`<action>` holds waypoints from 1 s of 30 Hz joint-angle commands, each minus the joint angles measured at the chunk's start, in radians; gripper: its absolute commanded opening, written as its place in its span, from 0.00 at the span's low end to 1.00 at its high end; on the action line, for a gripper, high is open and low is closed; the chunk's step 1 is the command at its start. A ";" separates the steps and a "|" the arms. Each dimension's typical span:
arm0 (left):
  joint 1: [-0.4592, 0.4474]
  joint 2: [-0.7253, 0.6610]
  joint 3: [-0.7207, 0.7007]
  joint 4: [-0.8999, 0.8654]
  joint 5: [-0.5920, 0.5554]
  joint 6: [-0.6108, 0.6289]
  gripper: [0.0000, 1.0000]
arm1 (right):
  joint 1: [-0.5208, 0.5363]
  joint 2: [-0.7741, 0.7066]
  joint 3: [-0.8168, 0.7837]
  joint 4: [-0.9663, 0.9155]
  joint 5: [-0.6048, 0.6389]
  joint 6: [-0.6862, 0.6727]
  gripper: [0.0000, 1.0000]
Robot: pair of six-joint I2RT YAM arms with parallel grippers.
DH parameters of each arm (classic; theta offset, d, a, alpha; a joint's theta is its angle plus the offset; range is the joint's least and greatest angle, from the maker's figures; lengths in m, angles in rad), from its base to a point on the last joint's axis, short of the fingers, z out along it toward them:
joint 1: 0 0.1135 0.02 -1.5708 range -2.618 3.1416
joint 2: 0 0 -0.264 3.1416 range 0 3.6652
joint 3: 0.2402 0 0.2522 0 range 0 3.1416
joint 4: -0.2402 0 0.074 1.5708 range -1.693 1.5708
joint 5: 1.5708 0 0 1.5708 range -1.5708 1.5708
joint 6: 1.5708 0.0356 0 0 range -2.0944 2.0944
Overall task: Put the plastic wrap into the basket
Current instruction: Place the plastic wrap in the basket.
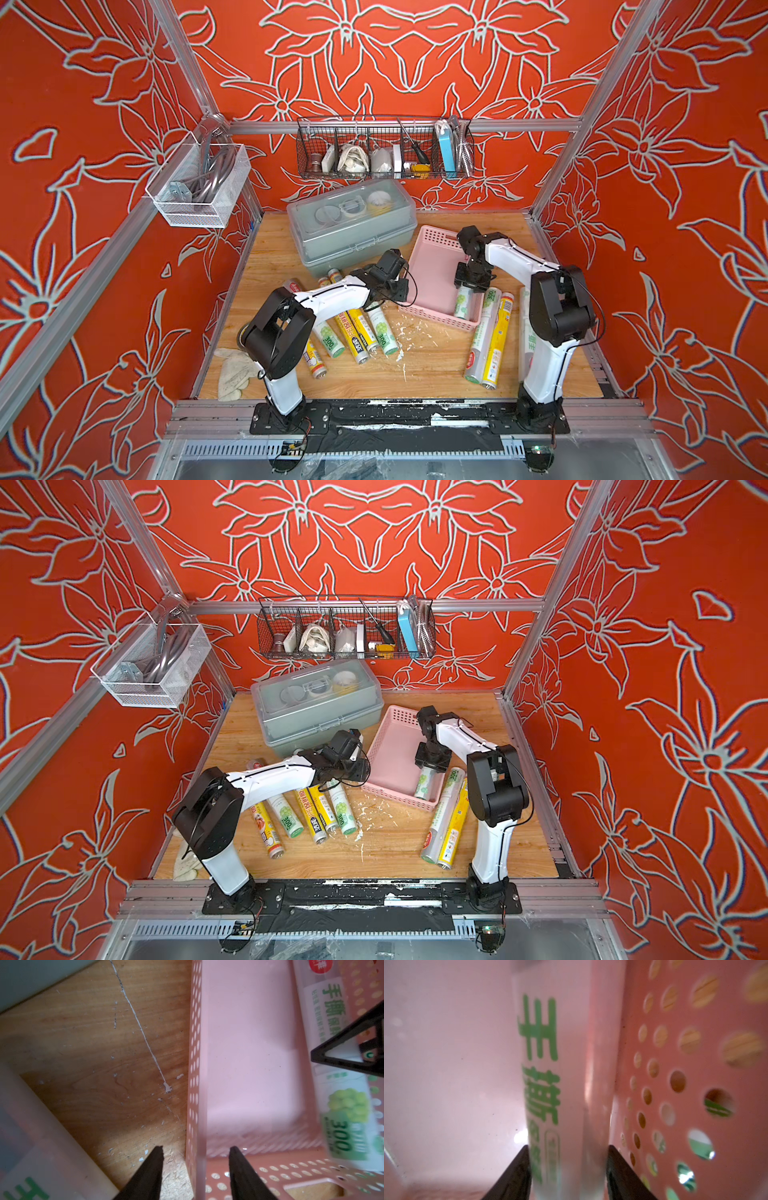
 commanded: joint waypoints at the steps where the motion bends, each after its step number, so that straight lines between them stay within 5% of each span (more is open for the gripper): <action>1: -0.004 -0.050 0.012 -0.047 -0.032 0.007 0.57 | 0.000 -0.076 0.040 -0.054 0.045 -0.019 0.59; 11: -0.004 -0.178 0.007 -0.188 -0.065 -0.011 0.61 | 0.000 -0.157 0.059 -0.071 0.021 -0.067 0.59; 20: -0.004 -0.317 -0.008 -0.440 -0.165 -0.171 0.67 | 0.008 -0.294 0.030 -0.085 -0.048 -0.146 0.58; 30: 0.004 -0.244 0.008 -0.522 -0.169 -0.357 0.83 | 0.017 -0.419 -0.112 -0.046 -0.154 -0.177 0.59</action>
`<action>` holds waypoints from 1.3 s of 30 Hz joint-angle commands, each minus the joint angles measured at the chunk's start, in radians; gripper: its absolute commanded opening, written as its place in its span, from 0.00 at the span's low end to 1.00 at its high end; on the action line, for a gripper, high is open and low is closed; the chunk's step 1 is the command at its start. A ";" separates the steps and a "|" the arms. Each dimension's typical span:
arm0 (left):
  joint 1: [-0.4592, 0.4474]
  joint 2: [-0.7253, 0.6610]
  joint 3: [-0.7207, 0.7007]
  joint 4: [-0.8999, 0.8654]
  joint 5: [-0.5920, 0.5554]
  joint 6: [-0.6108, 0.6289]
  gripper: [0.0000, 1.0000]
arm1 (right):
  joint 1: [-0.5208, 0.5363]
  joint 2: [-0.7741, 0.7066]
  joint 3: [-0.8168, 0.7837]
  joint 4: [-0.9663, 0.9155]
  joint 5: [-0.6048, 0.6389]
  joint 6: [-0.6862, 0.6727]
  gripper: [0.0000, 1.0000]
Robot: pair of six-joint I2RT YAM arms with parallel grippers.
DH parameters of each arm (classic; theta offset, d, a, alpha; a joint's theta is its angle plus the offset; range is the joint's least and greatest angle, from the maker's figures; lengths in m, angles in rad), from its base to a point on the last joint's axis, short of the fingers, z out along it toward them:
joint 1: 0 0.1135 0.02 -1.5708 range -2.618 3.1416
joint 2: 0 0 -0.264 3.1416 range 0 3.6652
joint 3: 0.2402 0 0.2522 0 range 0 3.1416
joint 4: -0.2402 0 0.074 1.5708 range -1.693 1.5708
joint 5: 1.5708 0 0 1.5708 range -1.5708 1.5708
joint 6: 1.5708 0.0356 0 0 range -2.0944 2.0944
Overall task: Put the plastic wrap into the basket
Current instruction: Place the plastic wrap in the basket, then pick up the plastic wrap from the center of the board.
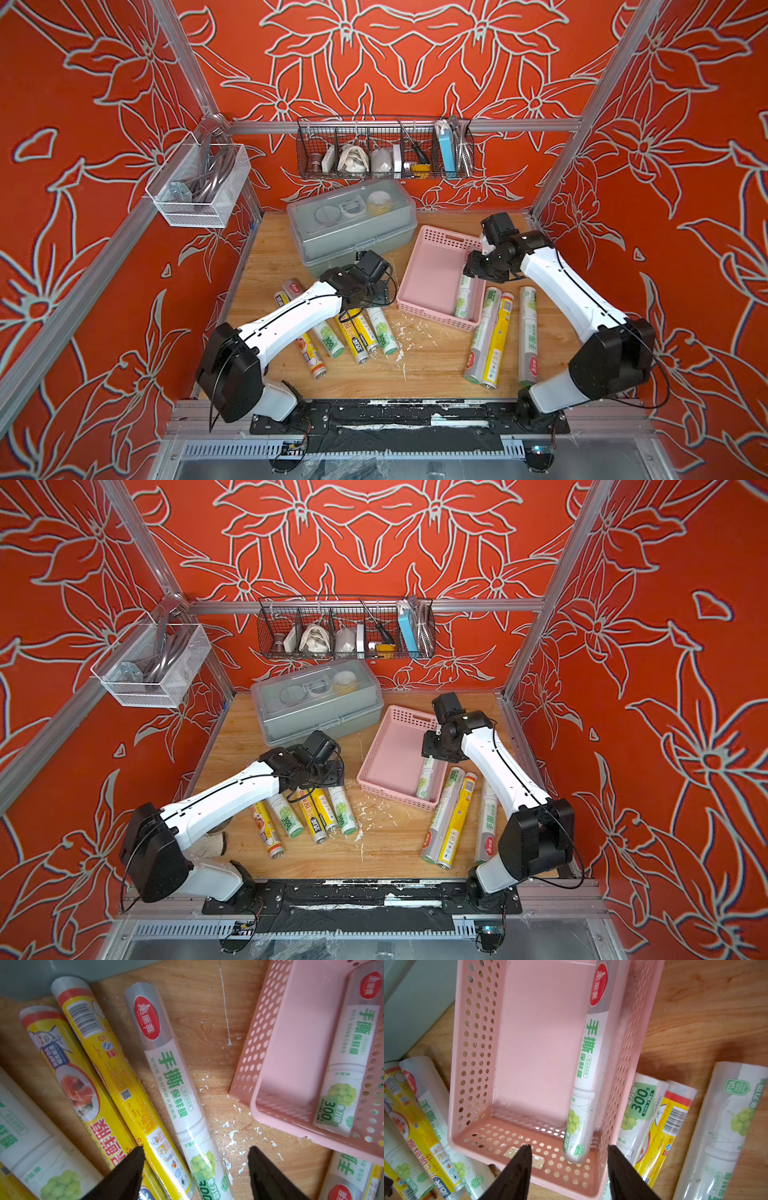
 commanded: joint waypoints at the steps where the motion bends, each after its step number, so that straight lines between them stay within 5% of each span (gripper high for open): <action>1: 0.003 0.063 0.017 -0.050 -0.013 -0.095 0.84 | 0.007 -0.044 -0.061 0.014 -0.083 -0.026 0.59; 5: 0.003 0.137 0.041 -0.026 0.016 -0.113 0.85 | 0.011 -0.087 -0.110 0.042 -0.169 -0.041 0.60; 39: 0.013 0.393 0.058 0.054 -0.065 -0.227 0.66 | 0.011 -0.178 -0.170 0.013 -0.134 -0.078 0.62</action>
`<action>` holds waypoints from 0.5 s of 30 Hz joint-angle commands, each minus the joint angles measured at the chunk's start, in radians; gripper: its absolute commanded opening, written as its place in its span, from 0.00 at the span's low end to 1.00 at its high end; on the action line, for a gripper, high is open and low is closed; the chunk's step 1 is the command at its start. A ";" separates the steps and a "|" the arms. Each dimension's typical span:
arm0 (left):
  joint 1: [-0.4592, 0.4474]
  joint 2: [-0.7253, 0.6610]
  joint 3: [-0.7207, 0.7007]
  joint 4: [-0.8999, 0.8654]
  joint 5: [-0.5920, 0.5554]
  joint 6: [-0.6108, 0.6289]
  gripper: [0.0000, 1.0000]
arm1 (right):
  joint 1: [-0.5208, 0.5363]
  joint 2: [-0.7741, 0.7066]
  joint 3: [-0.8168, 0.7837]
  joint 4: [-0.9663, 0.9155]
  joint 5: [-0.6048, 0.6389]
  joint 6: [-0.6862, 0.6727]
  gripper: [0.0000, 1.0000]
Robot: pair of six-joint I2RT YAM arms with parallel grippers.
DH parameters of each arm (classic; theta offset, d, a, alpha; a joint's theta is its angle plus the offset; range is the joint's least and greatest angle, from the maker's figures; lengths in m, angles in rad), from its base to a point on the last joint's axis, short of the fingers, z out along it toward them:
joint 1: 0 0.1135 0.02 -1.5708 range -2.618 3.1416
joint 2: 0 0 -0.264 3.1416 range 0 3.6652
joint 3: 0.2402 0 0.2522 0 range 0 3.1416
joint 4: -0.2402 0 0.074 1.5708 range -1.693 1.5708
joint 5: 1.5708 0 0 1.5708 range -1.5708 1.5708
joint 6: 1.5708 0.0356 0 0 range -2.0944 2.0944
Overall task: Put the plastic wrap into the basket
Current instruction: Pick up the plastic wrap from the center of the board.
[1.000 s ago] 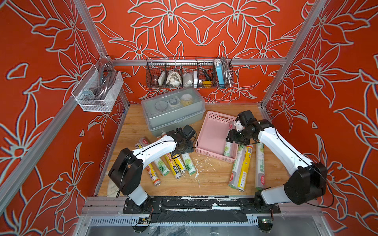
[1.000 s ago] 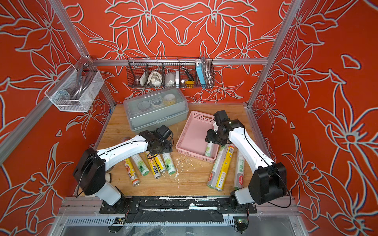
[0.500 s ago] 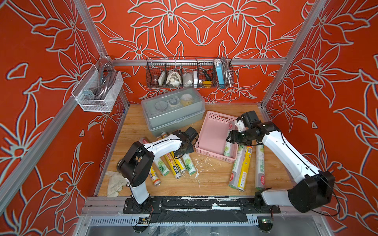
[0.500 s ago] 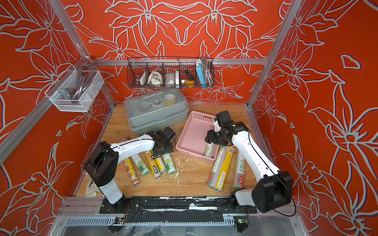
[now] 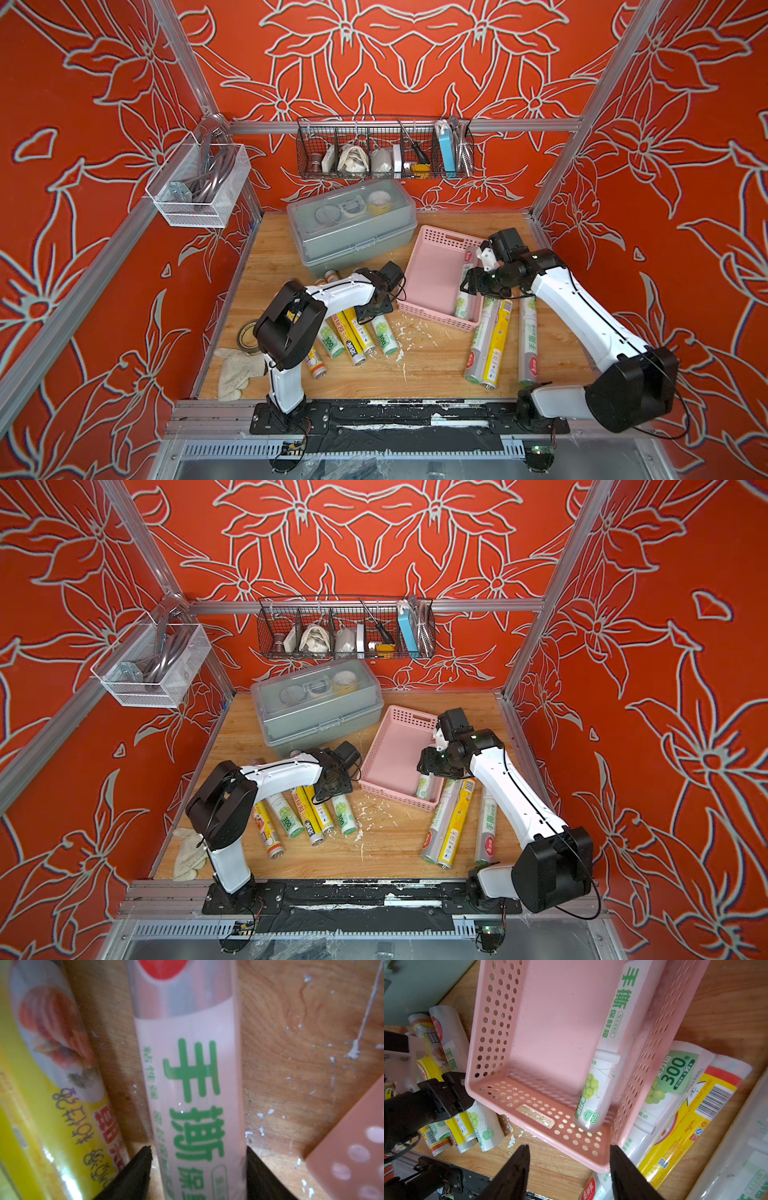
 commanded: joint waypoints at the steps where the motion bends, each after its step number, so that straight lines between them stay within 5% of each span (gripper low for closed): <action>1: 0.005 0.012 0.016 -0.004 -0.022 -0.005 0.65 | 0.007 -0.022 -0.013 -0.009 0.015 -0.004 0.62; 15: 0.002 -0.016 -0.008 0.010 0.005 0.017 0.48 | 0.007 -0.027 -0.008 -0.016 0.020 0.002 0.62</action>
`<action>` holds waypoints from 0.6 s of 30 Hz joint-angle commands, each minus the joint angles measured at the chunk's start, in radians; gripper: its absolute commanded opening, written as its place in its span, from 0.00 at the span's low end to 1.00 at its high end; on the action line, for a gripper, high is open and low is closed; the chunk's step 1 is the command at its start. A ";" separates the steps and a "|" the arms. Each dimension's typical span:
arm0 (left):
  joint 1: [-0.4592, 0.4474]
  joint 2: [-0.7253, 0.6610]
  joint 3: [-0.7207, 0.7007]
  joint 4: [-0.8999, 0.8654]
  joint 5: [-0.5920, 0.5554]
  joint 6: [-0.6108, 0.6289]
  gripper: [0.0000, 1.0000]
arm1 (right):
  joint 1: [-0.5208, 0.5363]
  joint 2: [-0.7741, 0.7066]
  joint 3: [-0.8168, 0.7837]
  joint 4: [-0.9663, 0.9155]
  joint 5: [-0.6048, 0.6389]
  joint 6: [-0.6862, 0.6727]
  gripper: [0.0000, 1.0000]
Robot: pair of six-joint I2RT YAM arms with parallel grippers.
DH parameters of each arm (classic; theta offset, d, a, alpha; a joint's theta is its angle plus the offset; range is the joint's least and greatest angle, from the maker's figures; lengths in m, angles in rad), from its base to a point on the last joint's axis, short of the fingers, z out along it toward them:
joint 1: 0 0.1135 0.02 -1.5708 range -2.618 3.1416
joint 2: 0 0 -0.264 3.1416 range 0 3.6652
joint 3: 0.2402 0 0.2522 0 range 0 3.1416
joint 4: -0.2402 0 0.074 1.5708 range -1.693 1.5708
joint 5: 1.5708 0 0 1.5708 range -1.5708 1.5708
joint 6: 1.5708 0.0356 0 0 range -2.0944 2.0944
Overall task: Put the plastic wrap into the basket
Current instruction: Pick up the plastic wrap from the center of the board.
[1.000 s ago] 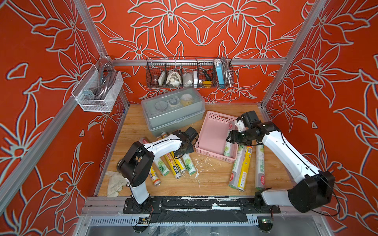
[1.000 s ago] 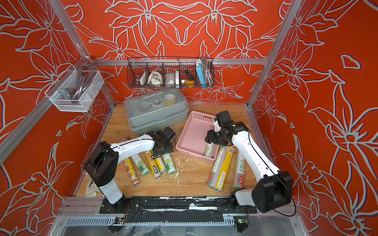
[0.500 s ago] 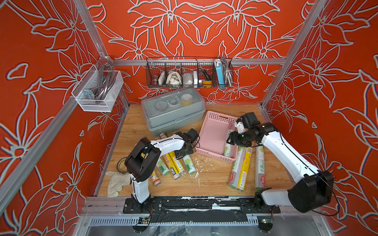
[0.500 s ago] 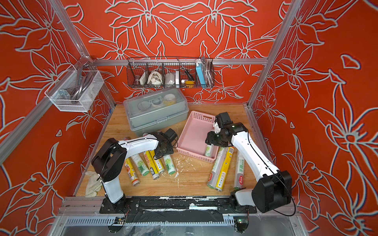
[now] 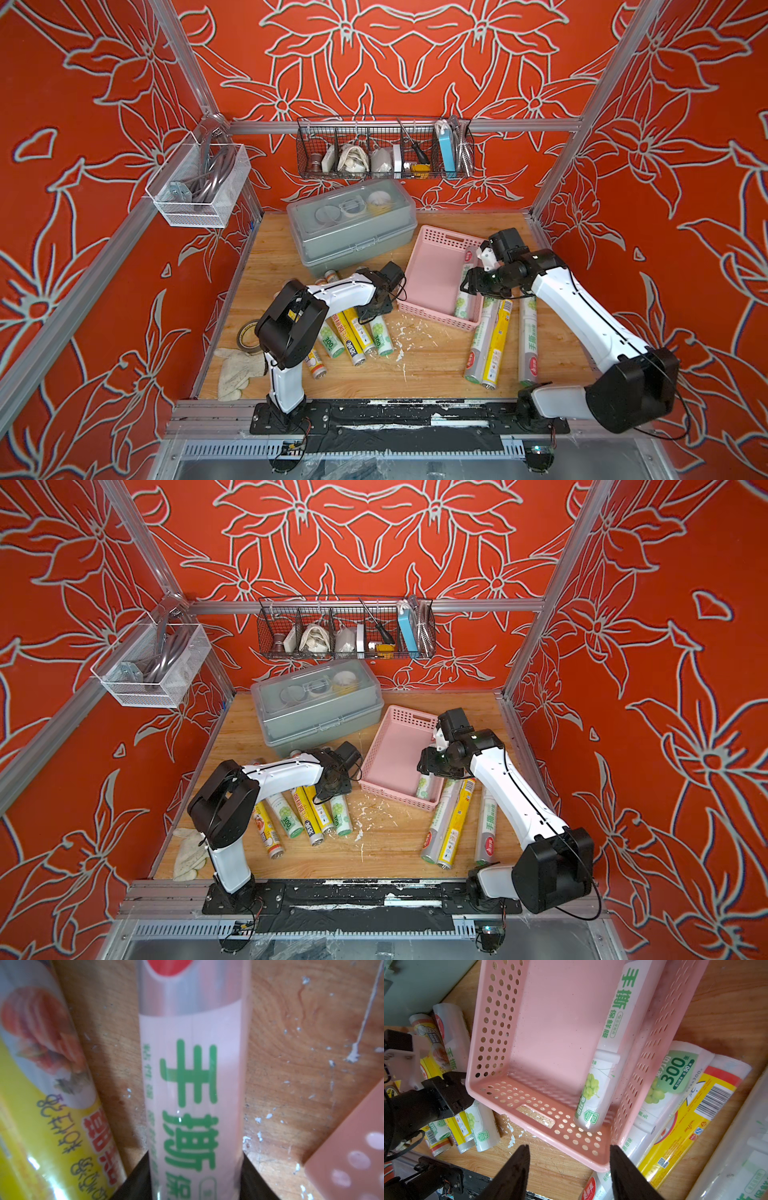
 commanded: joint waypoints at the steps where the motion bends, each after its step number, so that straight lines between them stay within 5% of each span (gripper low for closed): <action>1: 0.001 -0.031 -0.013 -0.004 0.010 0.016 0.47 | 0.007 -0.024 -0.007 -0.015 0.019 0.002 0.62; 18: -0.007 -0.309 0.042 -0.214 0.054 0.058 0.41 | 0.002 -0.038 -0.021 0.000 0.049 -0.006 0.62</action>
